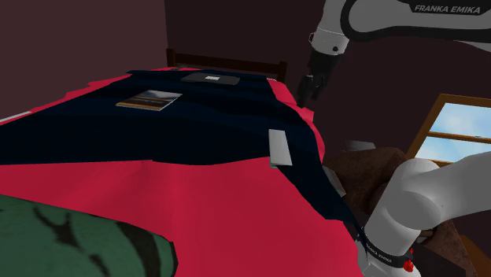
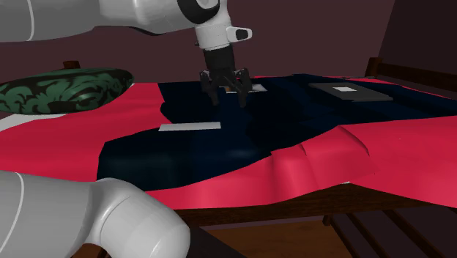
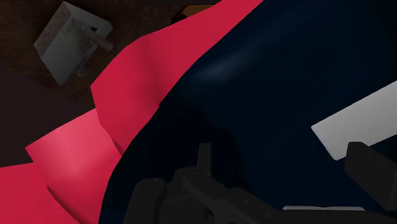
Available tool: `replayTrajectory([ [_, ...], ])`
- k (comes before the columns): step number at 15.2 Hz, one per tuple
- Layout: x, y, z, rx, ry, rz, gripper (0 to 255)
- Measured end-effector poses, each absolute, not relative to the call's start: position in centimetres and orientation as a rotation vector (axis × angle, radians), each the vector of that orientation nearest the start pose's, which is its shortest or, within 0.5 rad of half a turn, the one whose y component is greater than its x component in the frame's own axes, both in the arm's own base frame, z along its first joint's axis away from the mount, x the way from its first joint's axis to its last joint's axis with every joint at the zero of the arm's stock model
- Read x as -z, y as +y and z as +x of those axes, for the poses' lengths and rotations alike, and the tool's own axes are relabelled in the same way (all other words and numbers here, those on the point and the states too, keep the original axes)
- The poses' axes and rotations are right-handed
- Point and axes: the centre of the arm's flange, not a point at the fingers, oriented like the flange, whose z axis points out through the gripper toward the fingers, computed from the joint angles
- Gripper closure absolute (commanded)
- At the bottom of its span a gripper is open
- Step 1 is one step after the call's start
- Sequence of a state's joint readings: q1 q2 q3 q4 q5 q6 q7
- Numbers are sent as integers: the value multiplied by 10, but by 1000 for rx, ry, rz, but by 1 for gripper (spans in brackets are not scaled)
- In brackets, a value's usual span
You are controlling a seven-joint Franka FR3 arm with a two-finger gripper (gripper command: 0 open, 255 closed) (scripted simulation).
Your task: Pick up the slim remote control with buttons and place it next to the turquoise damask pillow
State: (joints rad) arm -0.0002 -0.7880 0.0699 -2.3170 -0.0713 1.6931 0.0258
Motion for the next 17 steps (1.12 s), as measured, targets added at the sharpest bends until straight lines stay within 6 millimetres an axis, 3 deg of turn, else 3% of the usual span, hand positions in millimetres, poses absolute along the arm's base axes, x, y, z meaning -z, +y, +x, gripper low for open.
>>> replayTrajectory([
  [2, -618, 27, 318, 262, -10, -3243, 0],
  [4, -609, 43, 318, 228, 139, -3230, 0],
  [7, -598, 76, 314, 167, 406, -3190, 0],
  [12, -567, 131, 326, 58, 858, -3063, 0],
  [14, -563, 149, 332, 21, 1010, -3003, 0],
  [17, -549, 156, 335, 6, 1069, -2977, 0],
])
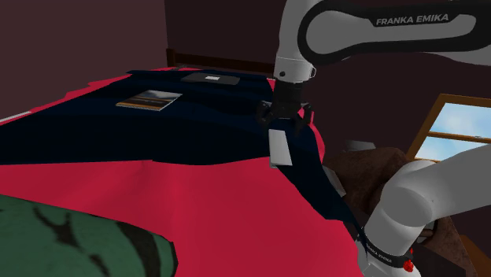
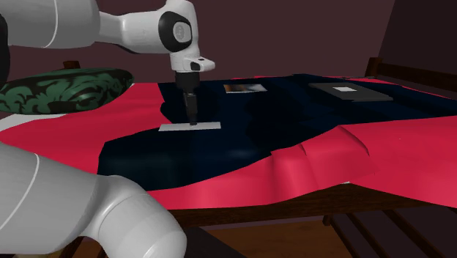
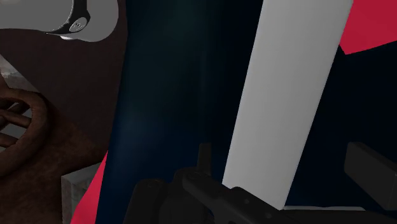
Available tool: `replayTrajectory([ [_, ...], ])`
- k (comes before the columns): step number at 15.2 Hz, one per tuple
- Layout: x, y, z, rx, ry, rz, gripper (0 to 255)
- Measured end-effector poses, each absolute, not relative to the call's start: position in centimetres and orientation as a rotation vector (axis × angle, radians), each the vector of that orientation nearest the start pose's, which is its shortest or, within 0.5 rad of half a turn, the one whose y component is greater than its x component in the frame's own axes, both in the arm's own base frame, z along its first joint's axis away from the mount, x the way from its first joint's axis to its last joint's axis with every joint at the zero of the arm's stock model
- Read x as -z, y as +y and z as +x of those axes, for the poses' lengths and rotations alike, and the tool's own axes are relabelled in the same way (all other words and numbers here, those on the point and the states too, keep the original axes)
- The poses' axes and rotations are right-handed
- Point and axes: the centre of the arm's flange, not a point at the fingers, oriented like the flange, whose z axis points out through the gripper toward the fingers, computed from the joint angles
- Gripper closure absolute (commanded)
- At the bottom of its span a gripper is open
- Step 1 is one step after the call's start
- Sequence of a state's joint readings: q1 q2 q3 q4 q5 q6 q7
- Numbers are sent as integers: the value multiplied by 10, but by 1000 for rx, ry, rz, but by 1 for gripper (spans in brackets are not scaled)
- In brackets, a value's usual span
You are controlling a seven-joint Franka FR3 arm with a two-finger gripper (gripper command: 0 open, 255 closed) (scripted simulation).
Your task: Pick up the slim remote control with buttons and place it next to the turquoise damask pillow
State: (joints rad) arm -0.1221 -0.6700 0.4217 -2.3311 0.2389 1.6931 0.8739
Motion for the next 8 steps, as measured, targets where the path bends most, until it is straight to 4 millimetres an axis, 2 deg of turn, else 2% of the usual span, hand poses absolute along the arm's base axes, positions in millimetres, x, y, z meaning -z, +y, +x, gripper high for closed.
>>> replayTrajectory([
  [4, -526, 155, 336, 3, 1079, -2973, 0],
  [8, -521, 155, 335, 3, 1079, -2972, 0],
])
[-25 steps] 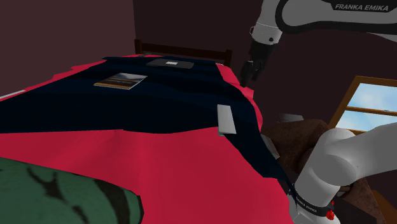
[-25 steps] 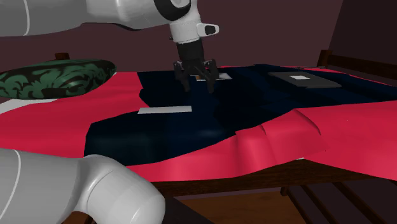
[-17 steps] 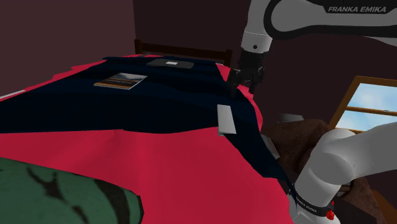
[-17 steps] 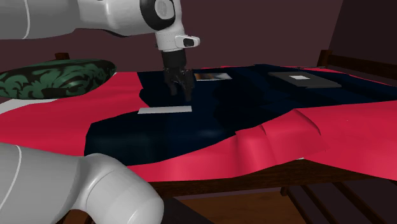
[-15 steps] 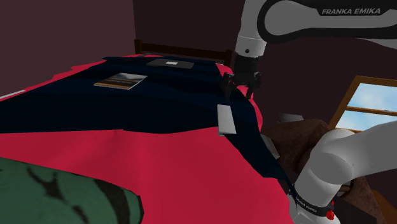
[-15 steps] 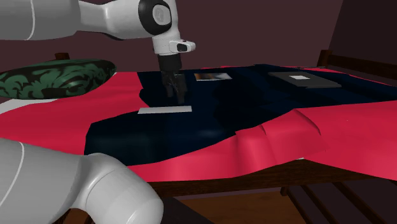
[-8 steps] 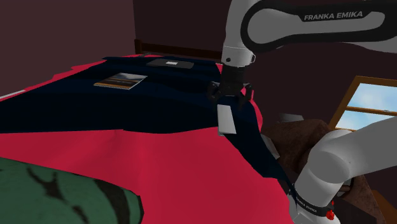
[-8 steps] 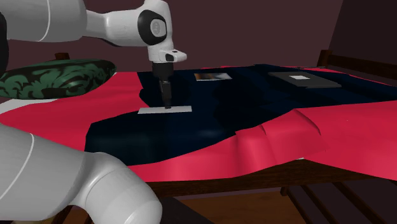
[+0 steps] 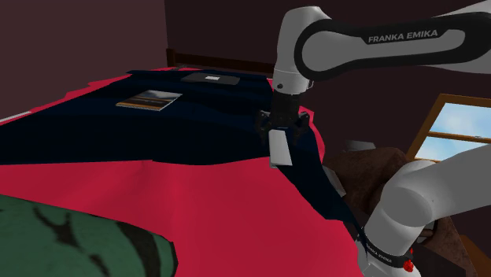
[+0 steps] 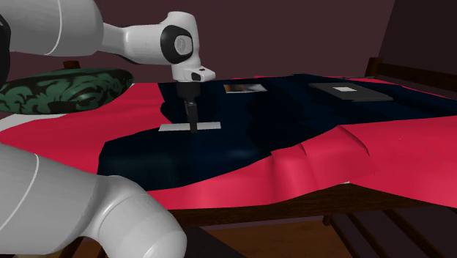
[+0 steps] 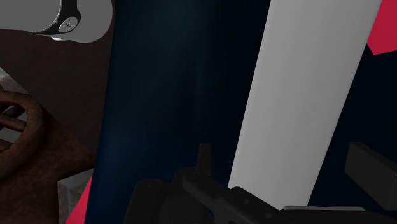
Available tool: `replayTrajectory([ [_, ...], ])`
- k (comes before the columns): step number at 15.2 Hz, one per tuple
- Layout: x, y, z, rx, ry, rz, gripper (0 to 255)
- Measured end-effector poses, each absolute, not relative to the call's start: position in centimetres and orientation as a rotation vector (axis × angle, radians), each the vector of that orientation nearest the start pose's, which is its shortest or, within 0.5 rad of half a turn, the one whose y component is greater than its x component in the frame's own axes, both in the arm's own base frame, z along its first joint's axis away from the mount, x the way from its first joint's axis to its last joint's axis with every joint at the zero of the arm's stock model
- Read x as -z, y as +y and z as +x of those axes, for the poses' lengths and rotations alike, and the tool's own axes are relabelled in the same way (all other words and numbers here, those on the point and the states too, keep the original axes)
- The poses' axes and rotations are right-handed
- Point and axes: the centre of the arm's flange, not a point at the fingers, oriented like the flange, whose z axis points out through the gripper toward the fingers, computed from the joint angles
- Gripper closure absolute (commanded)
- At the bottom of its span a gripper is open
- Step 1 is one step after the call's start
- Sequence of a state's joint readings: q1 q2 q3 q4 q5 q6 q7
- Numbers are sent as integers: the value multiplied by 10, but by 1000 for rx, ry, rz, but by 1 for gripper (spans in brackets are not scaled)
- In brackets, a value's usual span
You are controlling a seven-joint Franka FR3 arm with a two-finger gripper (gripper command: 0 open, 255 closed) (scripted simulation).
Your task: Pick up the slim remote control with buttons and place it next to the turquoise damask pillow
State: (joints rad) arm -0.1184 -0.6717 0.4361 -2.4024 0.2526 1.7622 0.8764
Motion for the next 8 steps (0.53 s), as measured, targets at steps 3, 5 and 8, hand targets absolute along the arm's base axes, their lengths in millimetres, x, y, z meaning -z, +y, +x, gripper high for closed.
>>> replayTrajectory([
  [3, -521, 155, 335, 3, 1079, -2972, 0],
  [5, -521, 155, 335, 5, 1079, -2972, 255],
  [8, -521, 155, 335, 4, 1079, -2972, 255],
])
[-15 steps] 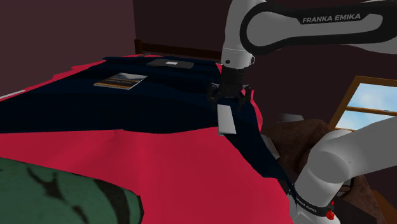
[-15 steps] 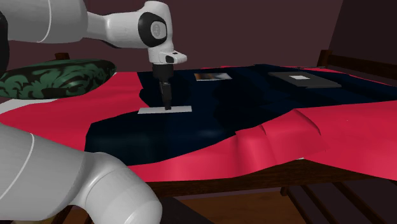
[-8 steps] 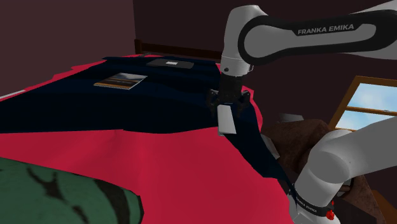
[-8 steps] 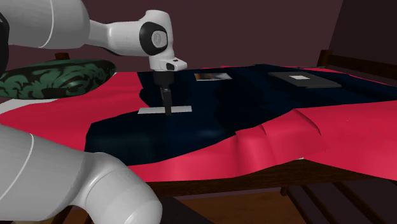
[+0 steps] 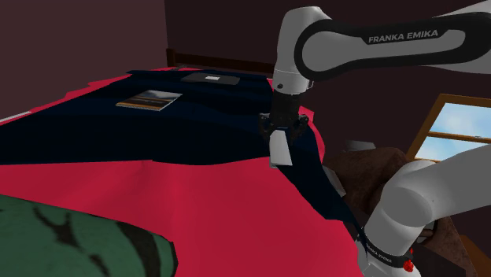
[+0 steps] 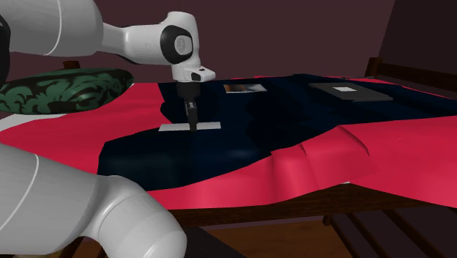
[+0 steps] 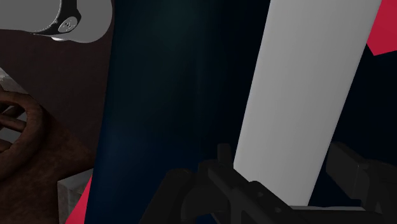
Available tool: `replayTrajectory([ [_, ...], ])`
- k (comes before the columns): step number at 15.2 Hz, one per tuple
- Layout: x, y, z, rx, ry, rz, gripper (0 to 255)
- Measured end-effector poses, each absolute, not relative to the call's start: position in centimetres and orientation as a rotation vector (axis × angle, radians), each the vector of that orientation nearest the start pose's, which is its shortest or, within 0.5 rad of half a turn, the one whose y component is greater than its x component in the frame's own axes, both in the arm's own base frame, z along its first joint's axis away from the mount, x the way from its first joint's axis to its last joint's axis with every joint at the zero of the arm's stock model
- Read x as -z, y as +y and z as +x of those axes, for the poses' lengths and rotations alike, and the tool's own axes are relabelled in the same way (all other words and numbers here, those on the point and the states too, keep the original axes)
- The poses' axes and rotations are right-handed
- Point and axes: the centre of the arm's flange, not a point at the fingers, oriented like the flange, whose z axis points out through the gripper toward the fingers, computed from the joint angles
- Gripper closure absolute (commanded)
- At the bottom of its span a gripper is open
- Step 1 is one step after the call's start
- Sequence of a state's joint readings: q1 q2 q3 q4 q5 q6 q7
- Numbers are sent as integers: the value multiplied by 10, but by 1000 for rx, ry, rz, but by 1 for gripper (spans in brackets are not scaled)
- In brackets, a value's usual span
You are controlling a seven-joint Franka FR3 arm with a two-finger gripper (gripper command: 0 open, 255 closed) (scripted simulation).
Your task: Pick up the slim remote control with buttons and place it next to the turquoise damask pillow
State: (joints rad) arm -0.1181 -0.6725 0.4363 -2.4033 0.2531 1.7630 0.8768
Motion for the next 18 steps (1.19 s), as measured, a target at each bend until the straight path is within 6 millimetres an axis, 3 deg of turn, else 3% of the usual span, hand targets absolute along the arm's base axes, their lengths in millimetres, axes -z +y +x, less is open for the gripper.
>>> replayTrajectory([
  [7, -523, 155, 335, 4, 1079, -2972, 255],
  [18, -579, 155, 335, 3, 1079, -2972, 255],
])
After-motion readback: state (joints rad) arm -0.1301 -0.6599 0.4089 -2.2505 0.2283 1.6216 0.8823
